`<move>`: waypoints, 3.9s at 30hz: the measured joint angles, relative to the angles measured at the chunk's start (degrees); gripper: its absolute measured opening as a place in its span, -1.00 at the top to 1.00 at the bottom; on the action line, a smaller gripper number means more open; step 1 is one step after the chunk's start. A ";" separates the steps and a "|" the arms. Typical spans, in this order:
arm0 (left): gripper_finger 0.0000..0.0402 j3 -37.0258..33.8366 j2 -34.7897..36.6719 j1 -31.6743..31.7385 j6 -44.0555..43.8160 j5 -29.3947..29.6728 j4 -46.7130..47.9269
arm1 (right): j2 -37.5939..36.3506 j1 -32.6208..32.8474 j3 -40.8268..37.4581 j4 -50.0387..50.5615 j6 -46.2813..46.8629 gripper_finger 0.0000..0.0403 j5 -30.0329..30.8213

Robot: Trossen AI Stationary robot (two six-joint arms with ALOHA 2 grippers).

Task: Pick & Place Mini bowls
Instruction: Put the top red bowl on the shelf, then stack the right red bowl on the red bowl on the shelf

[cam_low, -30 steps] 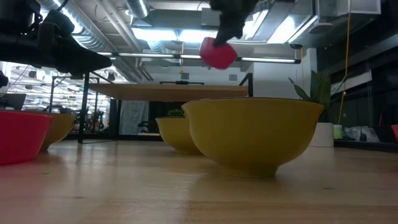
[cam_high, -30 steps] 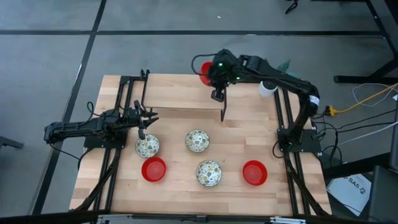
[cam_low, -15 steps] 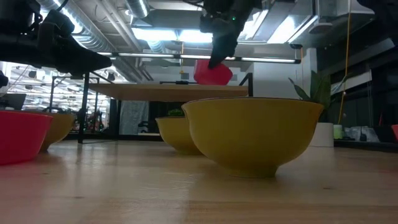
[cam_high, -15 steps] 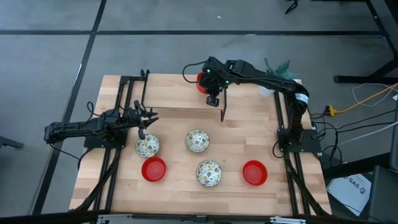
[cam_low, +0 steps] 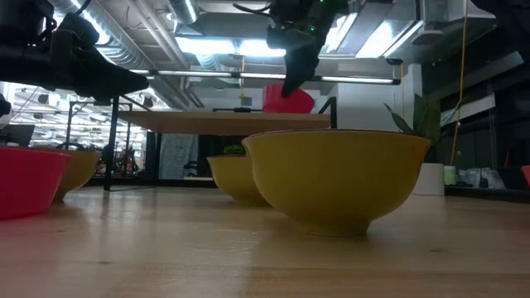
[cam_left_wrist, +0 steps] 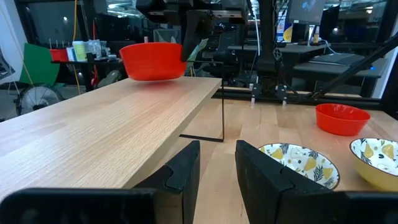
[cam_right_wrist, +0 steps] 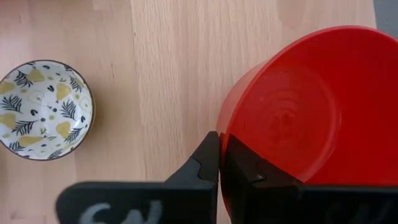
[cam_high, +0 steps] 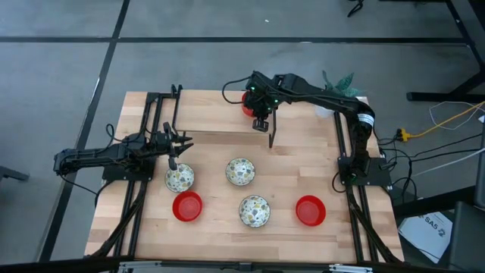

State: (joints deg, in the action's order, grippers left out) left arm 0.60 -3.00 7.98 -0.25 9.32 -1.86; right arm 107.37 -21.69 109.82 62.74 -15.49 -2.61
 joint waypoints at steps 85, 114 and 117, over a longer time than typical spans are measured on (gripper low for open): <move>0.51 0.00 -0.01 -0.01 0.00 0.00 -0.01 | -0.24 -0.32 -0.10 -1.66 -7.07 0.65 -3.07; 0.51 0.00 0.00 -0.01 0.00 0.00 -0.01 | -0.33 1.76 17.27 9.31 -4.00 0.65 -8.09; 0.51 0.00 0.00 -0.01 0.00 0.00 -0.01 | -0.33 3.02 18.41 11.23 -3.60 0.65 -8.09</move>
State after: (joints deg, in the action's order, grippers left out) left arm 0.60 -3.00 7.97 -0.25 9.32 -1.87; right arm 107.04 -18.67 128.23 73.97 -19.08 -10.70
